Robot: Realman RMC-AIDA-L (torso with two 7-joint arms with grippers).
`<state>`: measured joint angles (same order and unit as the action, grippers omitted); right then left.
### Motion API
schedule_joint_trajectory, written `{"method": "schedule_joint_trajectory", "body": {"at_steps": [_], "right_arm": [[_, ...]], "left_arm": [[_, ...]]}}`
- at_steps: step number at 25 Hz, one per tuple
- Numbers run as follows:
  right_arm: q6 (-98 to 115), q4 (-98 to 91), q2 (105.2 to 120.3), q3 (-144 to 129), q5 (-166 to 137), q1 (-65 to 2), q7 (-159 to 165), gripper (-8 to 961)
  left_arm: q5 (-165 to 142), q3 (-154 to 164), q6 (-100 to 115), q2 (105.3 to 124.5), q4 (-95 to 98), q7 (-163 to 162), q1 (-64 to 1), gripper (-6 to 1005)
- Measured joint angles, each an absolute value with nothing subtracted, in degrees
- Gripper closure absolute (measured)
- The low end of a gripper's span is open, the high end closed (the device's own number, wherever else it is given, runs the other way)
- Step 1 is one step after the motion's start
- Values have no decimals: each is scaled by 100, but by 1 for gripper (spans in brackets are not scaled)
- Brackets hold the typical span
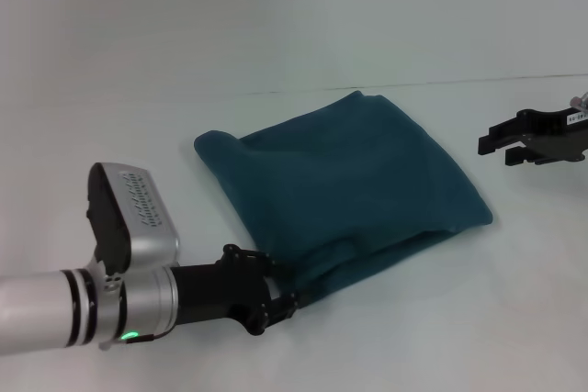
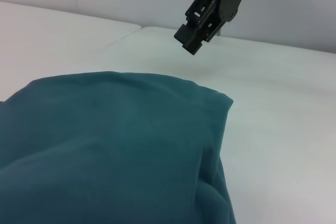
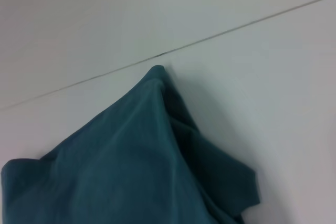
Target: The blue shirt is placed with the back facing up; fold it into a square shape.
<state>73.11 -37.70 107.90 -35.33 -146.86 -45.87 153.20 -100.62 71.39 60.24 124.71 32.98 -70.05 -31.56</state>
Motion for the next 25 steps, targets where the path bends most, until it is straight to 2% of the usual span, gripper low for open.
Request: {"method": "schedule_joint_trajectory", "body": {"at_steps": [22, 25], "right_arm": [[7364, -3781, 10740, -3413, -14686, -4528, 15328, 430], [7366, -3787, 10740, -3409, -14686, -4527, 15328, 430]], "left_arm": [[-9482, 8185, 5196, 12472, 3514, -7018, -3078, 750], [-9466, 8187, 5134, 12472, 3526, -7048, -3061, 859]]}}
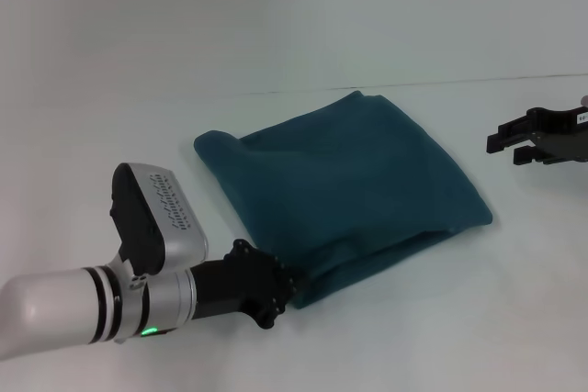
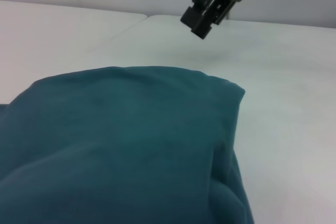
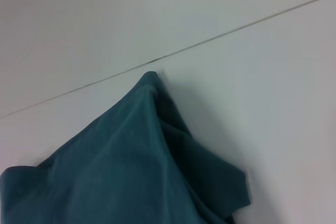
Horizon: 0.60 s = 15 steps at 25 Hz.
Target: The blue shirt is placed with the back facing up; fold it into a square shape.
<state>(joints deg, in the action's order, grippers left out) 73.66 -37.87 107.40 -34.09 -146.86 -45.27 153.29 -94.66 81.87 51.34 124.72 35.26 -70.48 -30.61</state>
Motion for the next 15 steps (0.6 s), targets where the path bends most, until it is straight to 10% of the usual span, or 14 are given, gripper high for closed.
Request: {"method": "schedule_joint_trajectory", "body": {"at_steps": [15], "right_arm": [[7365, -3781, 10731, -3400, -14676, -4526, 15320, 430]], "left_arm": [[-9533, 7711, 5853, 12427, 3692, -7408, -2888, 968]]}}
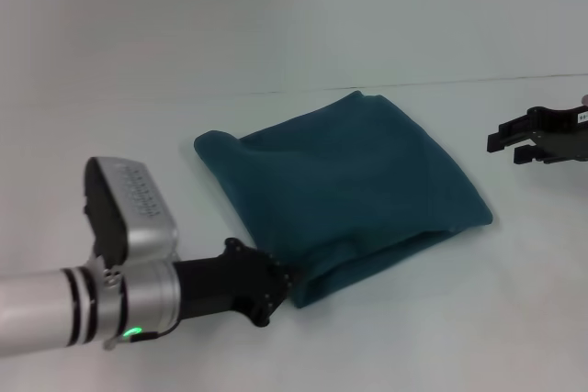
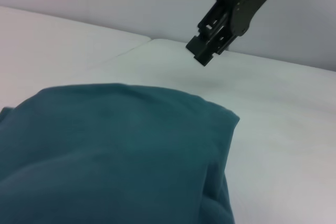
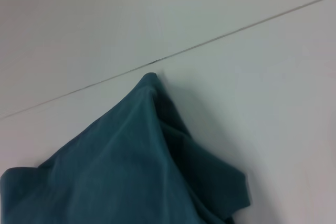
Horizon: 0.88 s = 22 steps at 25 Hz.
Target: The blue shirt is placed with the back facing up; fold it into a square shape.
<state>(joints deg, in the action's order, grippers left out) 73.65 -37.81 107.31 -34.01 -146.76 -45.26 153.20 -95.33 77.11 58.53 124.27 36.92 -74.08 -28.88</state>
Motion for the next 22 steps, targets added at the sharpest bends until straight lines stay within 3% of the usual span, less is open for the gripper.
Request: {"method": "schedule_joint_trajectory", "body": {"at_steps": [6, 17, 22], "right_arm": [[7365, -3779, 10731, -3401, -14677, -4520, 15318, 427], [7365, -3779, 10731, -3402, -14619, -4513, 15299, 420], [7362, -3779, 10731, -3402, -14616, -4508, 15296, 417]], "left_arm": [[-9723, 7317, 6048, 12443, 3766, -7385, -2657, 969], [-9669, 7382, 6045, 12472, 3771, -7312, -2643, 826], [-9638, 7456, 6055, 12472, 3771, -7185, -2671, 630]]}}
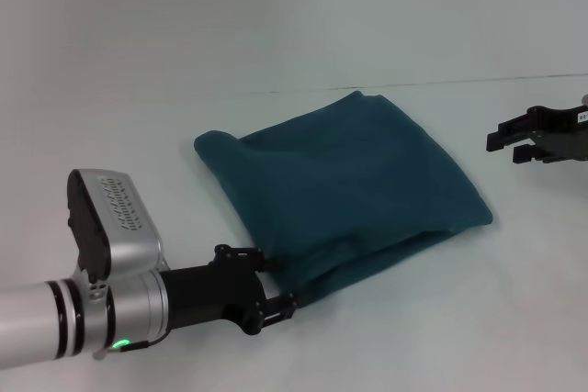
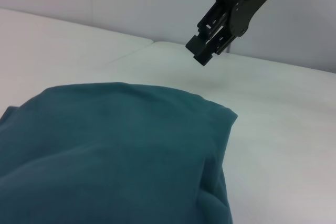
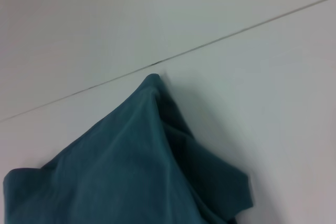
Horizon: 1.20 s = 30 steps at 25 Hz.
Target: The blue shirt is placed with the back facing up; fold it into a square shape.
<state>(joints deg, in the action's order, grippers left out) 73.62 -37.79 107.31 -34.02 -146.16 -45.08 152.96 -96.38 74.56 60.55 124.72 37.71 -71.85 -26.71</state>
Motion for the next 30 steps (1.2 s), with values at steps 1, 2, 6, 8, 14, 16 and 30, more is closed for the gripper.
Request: {"method": "schedule_joint_trajectory", "body": {"at_steps": [1, 2, 6, 8, 14, 16, 30], "right_arm": [[7361, -3779, 10731, -3402, -14615, -4508, 15295, 417], [7360, -3779, 10731, -3401, -14615, -4508, 15293, 416], [7342, -3778, 10731, -3402, -14615, -4508, 15281, 414], [7343, -3776, 10732, -3402, -14615, -4509, 15279, 413], [7347, -3773, 10731, -3401, -14616, -4507, 15272, 409], [7347, -3771, 10731, -3401, -14616, -4499, 15272, 408], [7335, -3770, 10721, -3402, -14616, -4483, 15294, 400]], "left_arm": [[-9611, 7491, 6044, 12471, 3764, -7158, -2680, 609], [-9578, 7534, 6024, 12471, 3753, -7132, -2691, 588], [-9414, 7873, 5761, 12472, 3702, -7059, -2775, 503], [-9337, 8040, 5532, 12472, 3673, -7043, -2812, 461], [-9189, 8287, 5191, 12472, 3618, -7024, -2863, 361], [-9181, 8296, 5137, 12472, 3613, -7024, -2864, 337], [-9215, 8329, 5013, 12472, 3677, -7041, -2832, 883]]}}
